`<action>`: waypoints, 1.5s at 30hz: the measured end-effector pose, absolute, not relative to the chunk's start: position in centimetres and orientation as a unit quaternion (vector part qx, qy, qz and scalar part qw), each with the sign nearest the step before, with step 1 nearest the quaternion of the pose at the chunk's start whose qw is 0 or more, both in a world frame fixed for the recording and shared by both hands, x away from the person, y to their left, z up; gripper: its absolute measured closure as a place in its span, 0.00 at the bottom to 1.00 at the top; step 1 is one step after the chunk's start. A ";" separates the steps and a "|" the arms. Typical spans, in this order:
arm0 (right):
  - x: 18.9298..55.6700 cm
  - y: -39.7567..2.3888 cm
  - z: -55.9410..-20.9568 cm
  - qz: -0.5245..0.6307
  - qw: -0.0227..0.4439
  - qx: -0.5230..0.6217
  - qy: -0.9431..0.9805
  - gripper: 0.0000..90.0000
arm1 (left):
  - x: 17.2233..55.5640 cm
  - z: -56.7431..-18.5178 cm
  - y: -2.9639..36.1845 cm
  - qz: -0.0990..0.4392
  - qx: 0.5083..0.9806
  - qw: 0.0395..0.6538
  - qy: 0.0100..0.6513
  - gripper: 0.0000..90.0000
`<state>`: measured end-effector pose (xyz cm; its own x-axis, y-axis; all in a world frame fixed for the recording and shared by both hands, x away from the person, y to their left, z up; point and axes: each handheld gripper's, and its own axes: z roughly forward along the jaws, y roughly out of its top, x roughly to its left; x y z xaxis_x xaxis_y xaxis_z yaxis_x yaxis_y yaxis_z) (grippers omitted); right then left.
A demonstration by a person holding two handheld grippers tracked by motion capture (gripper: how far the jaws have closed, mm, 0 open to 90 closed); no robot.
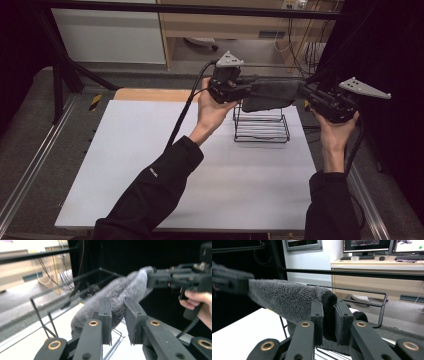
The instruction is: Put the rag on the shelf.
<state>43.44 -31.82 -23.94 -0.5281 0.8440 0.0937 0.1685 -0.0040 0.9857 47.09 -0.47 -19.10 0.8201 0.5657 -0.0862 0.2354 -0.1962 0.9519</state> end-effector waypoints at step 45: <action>44.7 -31.0 -27.5 0.519 0.239 0.445 0.690 1.00 | 48.7 -27.0 -2.7 0.104 0.806 0.510 0.281 1.00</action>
<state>44.74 -30.98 -27.48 -0.4902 0.8616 0.1313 0.3647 0.0660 0.9288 48.67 -2.72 -27.04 0.8201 0.5595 -0.1199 0.3477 -0.3208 0.8810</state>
